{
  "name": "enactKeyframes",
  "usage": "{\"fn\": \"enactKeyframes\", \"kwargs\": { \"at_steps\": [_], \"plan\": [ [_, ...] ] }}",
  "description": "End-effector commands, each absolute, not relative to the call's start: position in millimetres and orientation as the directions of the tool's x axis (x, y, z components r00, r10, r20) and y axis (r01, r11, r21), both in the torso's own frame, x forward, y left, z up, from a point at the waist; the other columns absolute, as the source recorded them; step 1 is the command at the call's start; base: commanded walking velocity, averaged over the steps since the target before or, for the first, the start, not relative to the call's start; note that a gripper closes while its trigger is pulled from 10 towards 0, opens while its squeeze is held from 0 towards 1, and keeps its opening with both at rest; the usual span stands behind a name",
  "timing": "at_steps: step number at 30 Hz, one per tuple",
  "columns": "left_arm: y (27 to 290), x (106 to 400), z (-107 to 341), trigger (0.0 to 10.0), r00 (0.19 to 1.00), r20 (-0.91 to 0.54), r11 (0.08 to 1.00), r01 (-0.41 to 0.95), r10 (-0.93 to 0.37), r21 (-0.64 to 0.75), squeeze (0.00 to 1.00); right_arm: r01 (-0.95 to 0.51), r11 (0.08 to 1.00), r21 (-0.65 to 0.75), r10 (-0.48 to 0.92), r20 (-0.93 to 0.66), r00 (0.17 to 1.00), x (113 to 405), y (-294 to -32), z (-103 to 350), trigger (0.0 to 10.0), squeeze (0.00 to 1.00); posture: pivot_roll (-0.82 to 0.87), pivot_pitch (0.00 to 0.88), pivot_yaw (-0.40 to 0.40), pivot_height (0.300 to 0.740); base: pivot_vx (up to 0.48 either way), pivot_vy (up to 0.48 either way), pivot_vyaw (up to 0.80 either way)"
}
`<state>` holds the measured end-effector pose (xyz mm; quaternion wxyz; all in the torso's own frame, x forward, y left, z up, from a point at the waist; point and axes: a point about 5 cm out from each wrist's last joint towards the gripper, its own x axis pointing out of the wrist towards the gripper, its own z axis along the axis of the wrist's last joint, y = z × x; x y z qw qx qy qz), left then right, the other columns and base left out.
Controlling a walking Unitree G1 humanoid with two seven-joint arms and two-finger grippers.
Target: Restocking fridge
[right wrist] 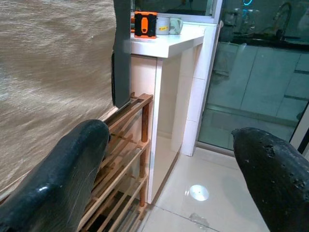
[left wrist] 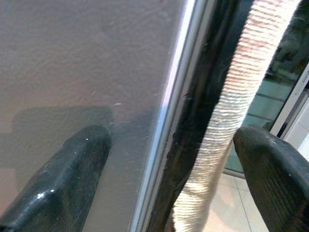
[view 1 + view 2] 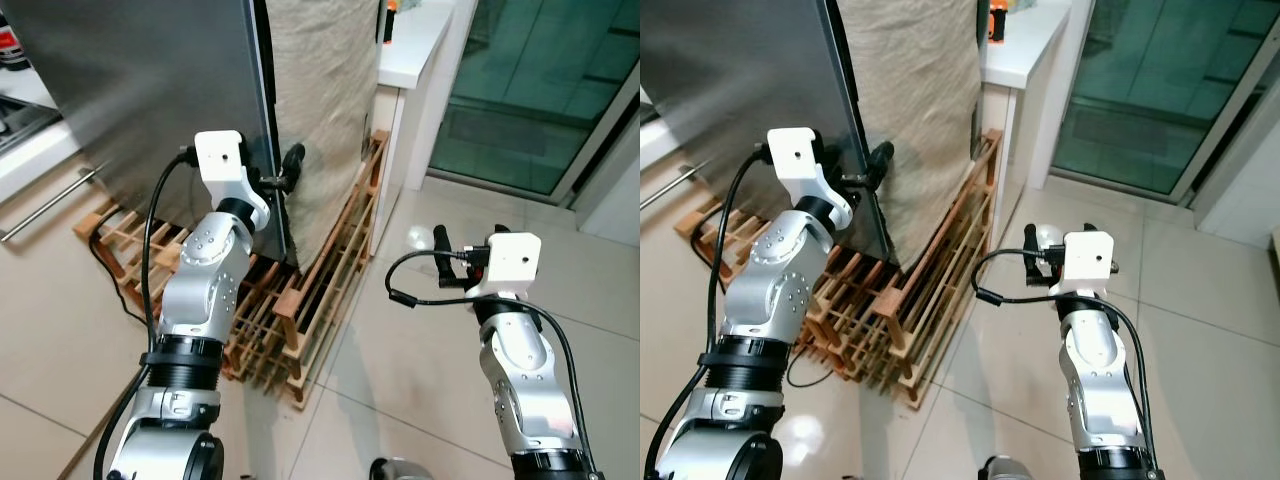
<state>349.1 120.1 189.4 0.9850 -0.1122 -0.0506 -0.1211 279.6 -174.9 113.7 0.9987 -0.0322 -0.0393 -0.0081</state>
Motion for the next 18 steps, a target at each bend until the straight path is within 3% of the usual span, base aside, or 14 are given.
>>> {"fn": "enactKeyframes", "kwargs": {
  "at_steps": [1, 8, 18],
  "plan": [
    [116.8, 347.5, 196.0, 10.0, 0.956, 0.150, 0.937, 0.281, -0.253, -0.206, 0.00, 0.035, 0.997, -0.063, -0.030, 0.084, 0.996, 280.0, -175.5, 113.5, 10.0, 0.00, -0.16, 0.000, 0.094, 0.740, 0.000, 0.000, 0.00],
    [112.8, 340.4, 194.6, 10.0, 0.939, 0.132, 0.919, 0.340, -0.319, -0.201, 0.00, 0.060, 0.996, -0.061, -0.054, 0.085, 0.995, 278.2, -178.2, 110.3, 10.0, 0.00, -0.17, 0.000, 0.112, 0.740, 0.000, 0.000, 0.00],
    [101.6, 341.7, 184.5, 10.0, 0.940, 0.111, 0.916, 0.340, -0.323, -0.212, 0.00, 0.032, 0.997, -0.072, -0.027, 0.074, 0.997, 281.3, -176.8, 109.2, 10.0, 0.00, -0.15, 0.000, 0.068, 0.740, 0.000, 0.000, 0.00]
  ]
}}
